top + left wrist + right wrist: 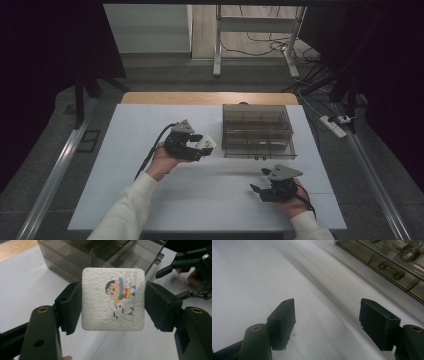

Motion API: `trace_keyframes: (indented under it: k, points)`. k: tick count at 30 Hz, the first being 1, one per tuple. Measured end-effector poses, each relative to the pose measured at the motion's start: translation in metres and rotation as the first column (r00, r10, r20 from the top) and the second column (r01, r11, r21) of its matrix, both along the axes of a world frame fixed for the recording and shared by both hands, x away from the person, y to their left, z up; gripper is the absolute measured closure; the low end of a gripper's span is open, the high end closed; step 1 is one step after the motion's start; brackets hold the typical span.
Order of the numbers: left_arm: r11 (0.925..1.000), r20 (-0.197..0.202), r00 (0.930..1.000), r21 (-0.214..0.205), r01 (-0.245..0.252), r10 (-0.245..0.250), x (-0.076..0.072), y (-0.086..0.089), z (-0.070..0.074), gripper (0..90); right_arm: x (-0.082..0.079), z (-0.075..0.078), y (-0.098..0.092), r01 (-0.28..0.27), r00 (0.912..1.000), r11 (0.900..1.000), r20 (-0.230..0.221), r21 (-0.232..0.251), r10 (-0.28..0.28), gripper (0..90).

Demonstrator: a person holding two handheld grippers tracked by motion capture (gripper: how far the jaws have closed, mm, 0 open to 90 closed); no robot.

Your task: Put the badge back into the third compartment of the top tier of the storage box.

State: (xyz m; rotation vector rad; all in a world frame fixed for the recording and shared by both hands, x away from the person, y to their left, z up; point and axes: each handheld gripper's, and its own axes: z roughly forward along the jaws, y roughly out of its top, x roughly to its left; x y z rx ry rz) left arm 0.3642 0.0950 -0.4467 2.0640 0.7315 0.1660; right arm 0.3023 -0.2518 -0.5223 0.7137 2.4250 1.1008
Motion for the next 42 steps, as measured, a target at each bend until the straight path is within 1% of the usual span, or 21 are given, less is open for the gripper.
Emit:
trace_keyframes:
  k: [3,5,11,18,20,27,33,42]
  points:
    - [0.9999,0.001,1.0000,-0.008,0.006,-0.006,0.002,-0.008,0.002,33.0,0.000,0.000,0.000,0.001,1.0000,1.0000,0.002,0.005,-0.001,29.1]
    - [0.9999,0.001,0.9999,-0.003,0.013,-0.013,0.004,-0.014,0.002,33.0,0.001,0.000,-0.001,0.001,1.0000,1.0000,0.004,0.005,-0.001,29.1]
    - [0.9996,0.002,0.9996,-0.010,0.028,-0.028,0.009,-0.030,0.003,33.0,0.000,0.000,0.000,-0.002,1.0000,1.0000,0.005,-0.001,0.002,29.1]
    - [0.9997,0.002,0.9997,-0.010,0.023,-0.023,0.017,-0.044,0.004,32.9,0.001,0.000,0.000,-0.005,1.0000,1.0000,0.005,0.000,0.005,29.1]
    - [0.9996,-0.001,0.9996,-0.004,0.027,-0.027,0.018,-0.047,0.004,33.0,0.001,0.000,0.000,-0.005,1.0000,1.0000,0.005,0.000,0.005,29.1]
    - [0.9996,-0.004,0.9996,-0.004,0.028,-0.028,0.022,-0.058,0.004,32.9,0.001,0.000,0.000,-0.005,1.0000,1.0000,0.005,-0.002,0.005,29.1]
    - [0.9996,0.000,0.9996,-0.005,0.029,-0.029,0.024,-0.066,0.006,33.0,0.001,0.000,0.000,-0.007,1.0000,1.0000,0.007,-0.004,0.007,29.1]
    - [0.9990,0.005,0.9990,0.002,0.045,-0.045,0.027,-0.079,0.009,33.0,0.000,0.000,0.000,-0.004,0.9999,1.0000,0.009,0.004,0.004,29.1]
